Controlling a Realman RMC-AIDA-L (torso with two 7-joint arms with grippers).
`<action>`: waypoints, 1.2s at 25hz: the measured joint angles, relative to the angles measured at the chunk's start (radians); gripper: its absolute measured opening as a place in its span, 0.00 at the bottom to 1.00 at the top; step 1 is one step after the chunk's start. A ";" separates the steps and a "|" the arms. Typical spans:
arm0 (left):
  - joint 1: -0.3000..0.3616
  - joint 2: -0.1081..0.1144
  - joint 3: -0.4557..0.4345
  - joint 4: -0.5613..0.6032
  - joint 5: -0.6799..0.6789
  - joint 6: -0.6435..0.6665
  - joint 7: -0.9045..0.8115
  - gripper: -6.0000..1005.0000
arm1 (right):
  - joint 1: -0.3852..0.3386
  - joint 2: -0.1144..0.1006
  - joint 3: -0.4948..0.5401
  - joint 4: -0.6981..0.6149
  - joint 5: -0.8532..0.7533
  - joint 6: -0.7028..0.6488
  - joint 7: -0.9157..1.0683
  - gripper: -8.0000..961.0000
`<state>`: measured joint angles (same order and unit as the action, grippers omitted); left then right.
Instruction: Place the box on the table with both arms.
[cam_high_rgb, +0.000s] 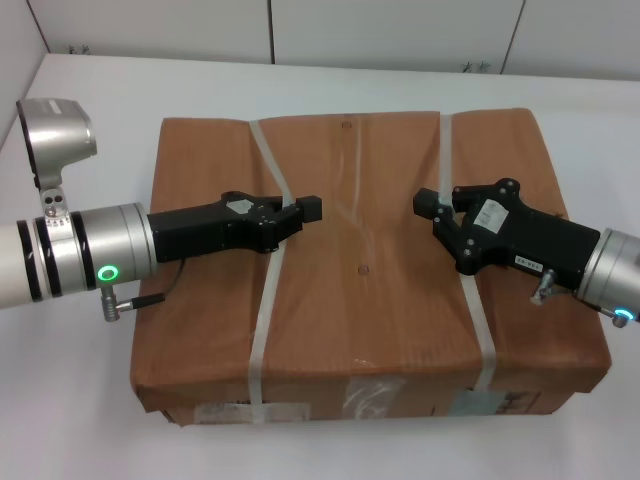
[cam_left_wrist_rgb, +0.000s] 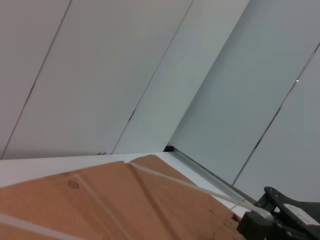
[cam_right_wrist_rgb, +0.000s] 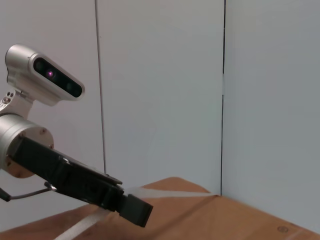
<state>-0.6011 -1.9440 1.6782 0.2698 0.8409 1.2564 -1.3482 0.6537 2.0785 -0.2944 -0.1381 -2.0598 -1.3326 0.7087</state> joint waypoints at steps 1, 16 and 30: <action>0.000 0.000 0.000 0.000 0.000 0.000 0.000 0.02 | 0.000 0.000 0.000 0.000 0.000 0.000 0.000 0.03; 0.000 0.000 0.000 0.000 0.000 0.000 0.000 0.02 | 0.000 0.000 0.000 0.000 0.000 0.000 0.000 0.04; -0.004 -0.004 0.003 -0.003 0.006 -0.047 0.001 0.02 | 0.013 0.000 0.000 0.014 0.000 0.061 0.007 0.04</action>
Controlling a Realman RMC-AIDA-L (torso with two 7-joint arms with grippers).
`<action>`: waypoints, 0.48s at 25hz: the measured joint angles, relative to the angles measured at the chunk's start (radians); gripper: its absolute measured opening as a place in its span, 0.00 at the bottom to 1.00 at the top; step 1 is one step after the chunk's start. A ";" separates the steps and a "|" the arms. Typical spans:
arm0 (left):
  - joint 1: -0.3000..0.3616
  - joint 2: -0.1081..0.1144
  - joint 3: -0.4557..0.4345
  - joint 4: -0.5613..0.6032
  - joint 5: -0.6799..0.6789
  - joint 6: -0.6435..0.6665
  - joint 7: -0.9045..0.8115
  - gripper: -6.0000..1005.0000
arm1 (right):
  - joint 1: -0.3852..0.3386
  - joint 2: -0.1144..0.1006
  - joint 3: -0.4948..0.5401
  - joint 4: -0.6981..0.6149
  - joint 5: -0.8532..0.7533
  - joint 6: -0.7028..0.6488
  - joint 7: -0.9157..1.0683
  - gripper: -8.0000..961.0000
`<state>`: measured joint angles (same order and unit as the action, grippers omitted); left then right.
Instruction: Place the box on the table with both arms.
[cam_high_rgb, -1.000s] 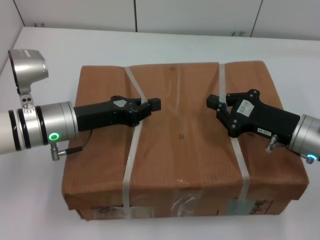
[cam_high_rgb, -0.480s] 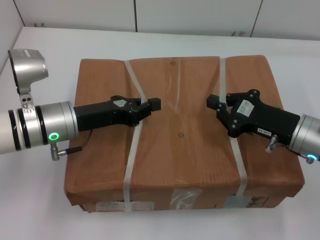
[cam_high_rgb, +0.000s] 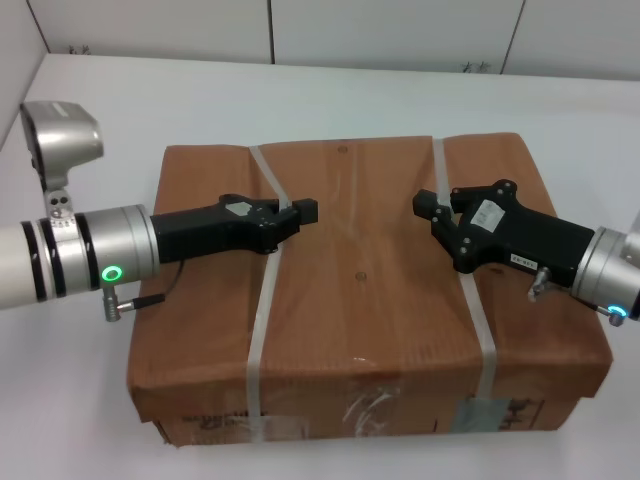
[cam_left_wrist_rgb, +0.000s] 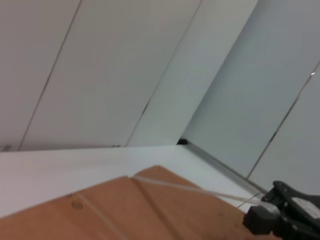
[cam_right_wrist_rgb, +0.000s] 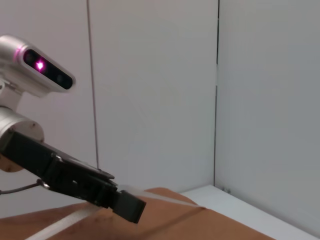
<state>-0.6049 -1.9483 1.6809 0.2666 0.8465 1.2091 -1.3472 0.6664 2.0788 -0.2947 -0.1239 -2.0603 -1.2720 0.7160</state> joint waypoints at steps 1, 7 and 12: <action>-0.002 -0.003 0.003 0.000 0.001 -0.015 0.000 0.02 | 0.003 0.000 0.000 0.002 0.000 0.011 0.001 0.04; -0.007 -0.035 0.011 0.001 0.041 -0.129 0.009 0.02 | 0.037 0.000 0.000 0.058 0.000 0.145 0.003 0.04; -0.017 -0.086 0.012 -0.002 0.057 -0.264 0.090 0.02 | 0.065 0.000 0.000 0.116 0.000 0.285 0.003 0.04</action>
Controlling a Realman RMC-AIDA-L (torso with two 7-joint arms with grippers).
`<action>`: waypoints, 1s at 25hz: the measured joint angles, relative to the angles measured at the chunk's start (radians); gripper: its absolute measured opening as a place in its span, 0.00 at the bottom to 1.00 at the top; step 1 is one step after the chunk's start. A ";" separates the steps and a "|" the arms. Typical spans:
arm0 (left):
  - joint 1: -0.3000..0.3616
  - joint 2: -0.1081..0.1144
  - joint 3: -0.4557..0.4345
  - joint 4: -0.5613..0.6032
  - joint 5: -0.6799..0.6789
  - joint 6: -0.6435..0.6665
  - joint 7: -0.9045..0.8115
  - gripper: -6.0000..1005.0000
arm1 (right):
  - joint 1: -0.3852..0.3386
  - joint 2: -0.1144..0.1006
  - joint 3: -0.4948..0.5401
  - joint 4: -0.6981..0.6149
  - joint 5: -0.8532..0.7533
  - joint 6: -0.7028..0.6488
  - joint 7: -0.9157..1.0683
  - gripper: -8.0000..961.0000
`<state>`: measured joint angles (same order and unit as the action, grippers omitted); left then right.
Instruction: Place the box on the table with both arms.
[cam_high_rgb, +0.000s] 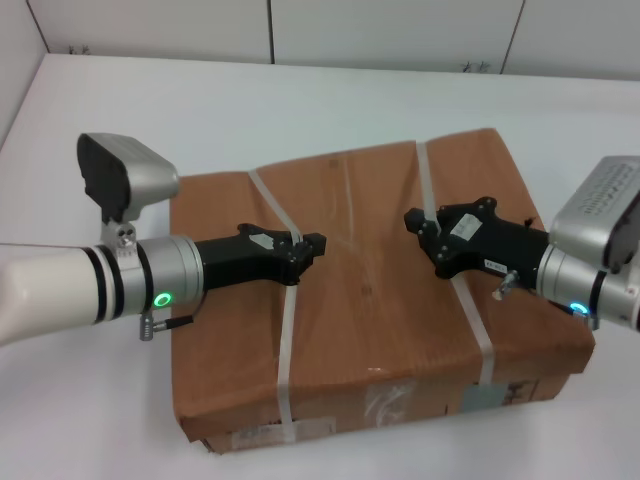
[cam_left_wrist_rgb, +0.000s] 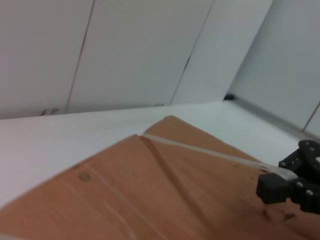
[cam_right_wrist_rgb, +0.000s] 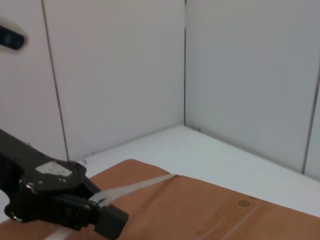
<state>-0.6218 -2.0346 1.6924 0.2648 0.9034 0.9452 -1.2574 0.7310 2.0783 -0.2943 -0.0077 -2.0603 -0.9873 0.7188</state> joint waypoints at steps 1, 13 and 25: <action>0.000 -0.006 0.000 0.000 0.000 -0.018 0.017 0.02 | 0.002 0.000 0.000 0.006 0.000 0.010 -0.001 0.04; 0.007 -0.011 0.000 -0.005 -0.003 -0.077 0.053 0.02 | 0.009 0.000 -0.012 0.057 -0.014 0.077 -0.001 0.04; 0.006 -0.010 0.000 -0.028 -0.002 -0.104 0.069 0.02 | 0.012 0.003 -0.008 0.086 -0.028 0.135 0.024 0.04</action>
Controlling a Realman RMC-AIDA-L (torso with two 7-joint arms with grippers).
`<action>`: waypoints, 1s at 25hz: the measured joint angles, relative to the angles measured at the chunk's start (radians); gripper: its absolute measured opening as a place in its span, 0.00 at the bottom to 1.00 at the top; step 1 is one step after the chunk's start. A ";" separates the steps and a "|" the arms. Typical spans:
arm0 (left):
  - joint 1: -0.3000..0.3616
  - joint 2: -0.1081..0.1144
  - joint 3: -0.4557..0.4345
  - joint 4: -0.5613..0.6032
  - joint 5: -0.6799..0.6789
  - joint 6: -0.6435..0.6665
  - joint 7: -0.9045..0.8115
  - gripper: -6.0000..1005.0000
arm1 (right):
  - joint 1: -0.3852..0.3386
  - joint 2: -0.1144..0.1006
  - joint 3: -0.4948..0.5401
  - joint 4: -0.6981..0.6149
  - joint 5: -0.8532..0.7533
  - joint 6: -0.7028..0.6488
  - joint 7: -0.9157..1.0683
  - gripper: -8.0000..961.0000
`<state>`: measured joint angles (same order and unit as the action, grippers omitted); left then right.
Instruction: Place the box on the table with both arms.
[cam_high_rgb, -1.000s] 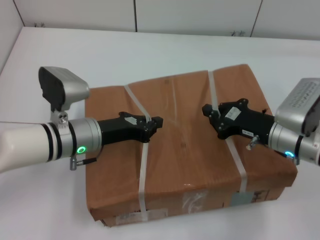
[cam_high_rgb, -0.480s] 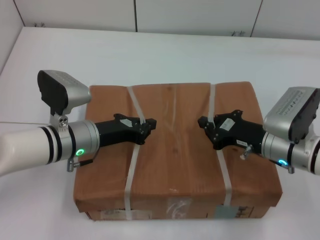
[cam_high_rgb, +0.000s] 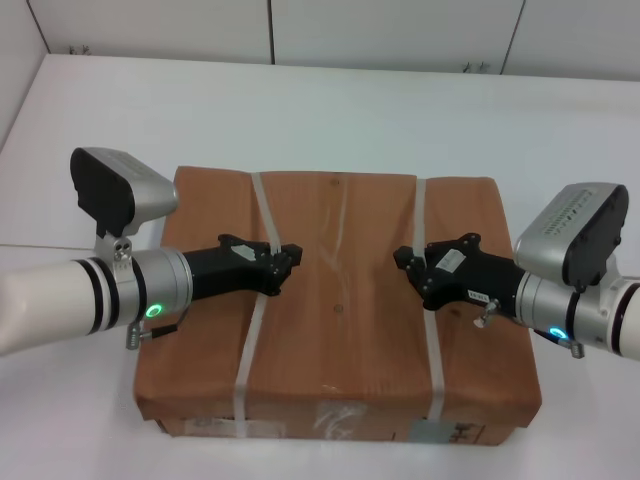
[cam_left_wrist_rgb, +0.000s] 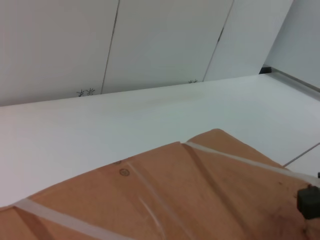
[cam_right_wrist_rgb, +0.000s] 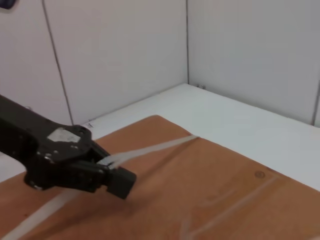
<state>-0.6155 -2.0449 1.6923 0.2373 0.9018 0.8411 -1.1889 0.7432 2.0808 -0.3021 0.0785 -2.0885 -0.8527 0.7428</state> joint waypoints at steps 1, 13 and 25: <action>0.001 -0.001 0.001 -0.001 0.000 0.000 0.003 0.02 | 0.000 0.000 0.002 0.000 0.000 0.006 0.001 0.04; 0.029 -0.007 0.003 -0.003 -0.006 0.003 0.037 0.06 | -0.012 -0.001 0.059 0.010 0.011 0.072 -0.006 0.17; 0.065 -0.008 -0.001 0.017 -0.038 0.021 0.139 0.34 | -0.040 -0.001 0.107 0.004 0.011 0.080 -0.017 0.61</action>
<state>-0.5502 -2.0525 1.6918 0.2538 0.8637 0.8618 -1.0496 0.7036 2.0801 -0.1950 0.0829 -2.0776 -0.7727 0.7257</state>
